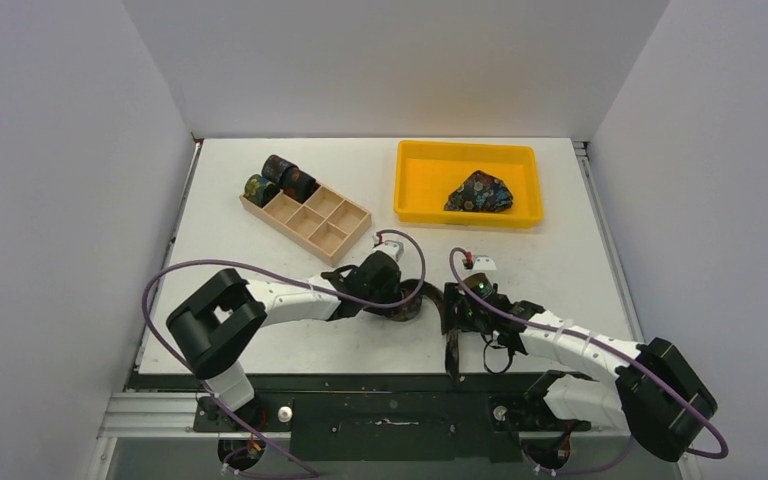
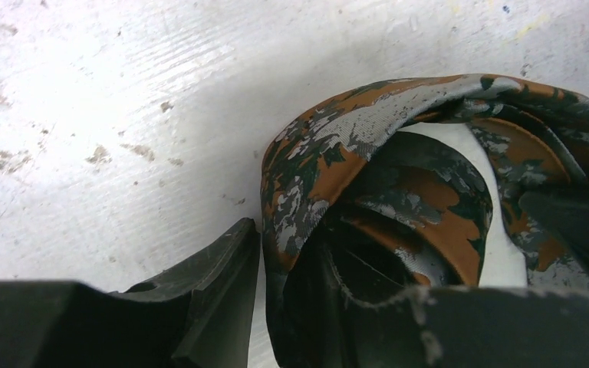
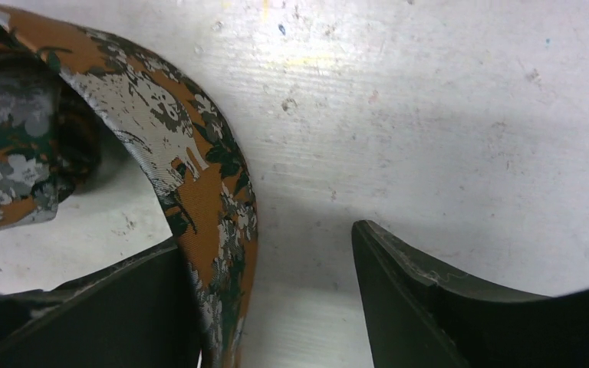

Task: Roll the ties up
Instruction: Flatten out the tie at the center of the board.

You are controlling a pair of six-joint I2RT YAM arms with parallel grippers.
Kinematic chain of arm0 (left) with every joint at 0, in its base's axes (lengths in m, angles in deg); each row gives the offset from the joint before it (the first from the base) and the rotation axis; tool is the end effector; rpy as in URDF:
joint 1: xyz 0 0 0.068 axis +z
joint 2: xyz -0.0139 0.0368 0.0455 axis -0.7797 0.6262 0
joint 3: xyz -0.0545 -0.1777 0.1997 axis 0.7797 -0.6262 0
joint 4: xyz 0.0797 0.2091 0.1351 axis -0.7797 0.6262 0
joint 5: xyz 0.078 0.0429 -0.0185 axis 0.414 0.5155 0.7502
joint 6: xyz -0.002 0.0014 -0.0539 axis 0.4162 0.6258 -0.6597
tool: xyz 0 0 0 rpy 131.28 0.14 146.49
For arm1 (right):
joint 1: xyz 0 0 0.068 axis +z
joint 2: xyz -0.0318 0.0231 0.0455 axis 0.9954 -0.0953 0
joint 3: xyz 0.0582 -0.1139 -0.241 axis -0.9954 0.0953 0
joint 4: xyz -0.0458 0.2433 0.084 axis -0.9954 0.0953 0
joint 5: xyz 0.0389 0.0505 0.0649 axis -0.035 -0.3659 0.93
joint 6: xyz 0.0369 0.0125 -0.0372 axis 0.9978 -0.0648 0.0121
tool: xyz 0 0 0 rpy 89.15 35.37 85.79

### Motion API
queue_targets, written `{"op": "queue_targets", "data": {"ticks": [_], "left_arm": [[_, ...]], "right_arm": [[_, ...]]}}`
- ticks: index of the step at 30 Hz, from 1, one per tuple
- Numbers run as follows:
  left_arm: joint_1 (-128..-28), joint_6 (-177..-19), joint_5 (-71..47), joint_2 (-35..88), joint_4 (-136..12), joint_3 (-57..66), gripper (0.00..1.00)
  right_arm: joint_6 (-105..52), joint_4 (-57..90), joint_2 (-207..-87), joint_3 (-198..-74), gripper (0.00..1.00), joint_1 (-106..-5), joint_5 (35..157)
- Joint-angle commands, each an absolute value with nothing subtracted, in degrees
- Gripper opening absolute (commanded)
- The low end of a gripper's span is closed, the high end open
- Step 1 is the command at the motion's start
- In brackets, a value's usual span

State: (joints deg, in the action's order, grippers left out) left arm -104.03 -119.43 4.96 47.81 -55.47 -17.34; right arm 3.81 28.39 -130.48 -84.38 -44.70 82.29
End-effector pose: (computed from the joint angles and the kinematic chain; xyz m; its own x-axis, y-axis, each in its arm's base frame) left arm 0.2054 -0.2617 0.1542 -0.7914 0.1523 -0.5920 0.3550 0.9029 -0.2423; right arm 0.1545 0.1241 0.1516 -0.8443 0.0733 -0.5309 -0.1044 0.9491 0.2971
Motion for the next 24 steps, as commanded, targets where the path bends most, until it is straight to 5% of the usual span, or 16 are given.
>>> {"op": "queue_targets", "data": {"ticks": [1,4,6,10,14,19,24], "left_arm": [[-103.8,-120.4,6.3,44.1,-54.0,-19.3,0.30],[-103.8,-120.8,6.8,41.3,-53.9,-20.4,0.32],[-103.6,-121.0,7.6,38.9,-53.3,-20.9,0.34],[-103.5,-121.2,9.6,33.4,-51.1,-21.1,0.43],[-103.7,-120.8,12.5,24.4,-48.2,-22.7,0.69],[-107.7,-114.4,11.0,12.5,-54.1,-28.5,0.99],[-117.4,-104.8,14.3,12.2,-63.8,-31.4,0.96]], "right_arm": [[3.8,24.0,-131.6,-86.4,0.67,-44.3,81.0],[2.9,21.8,-133.4,-86.8,0.72,-43.5,83.4],[2.5,21.2,-135.1,-87.3,0.65,-42.6,83.7],[2.8,21.0,-138.0,-88.0,0.36,-42.5,83.8],[4.0,24.7,-134.1,-89.8,0.06,-42.8,82.6],[5.2,32.6,-129.4,-93.5,0.05,-43.1,84.0],[10.2,32.6,-127.5,-91.1,0.05,-44.4,92.5]]}}
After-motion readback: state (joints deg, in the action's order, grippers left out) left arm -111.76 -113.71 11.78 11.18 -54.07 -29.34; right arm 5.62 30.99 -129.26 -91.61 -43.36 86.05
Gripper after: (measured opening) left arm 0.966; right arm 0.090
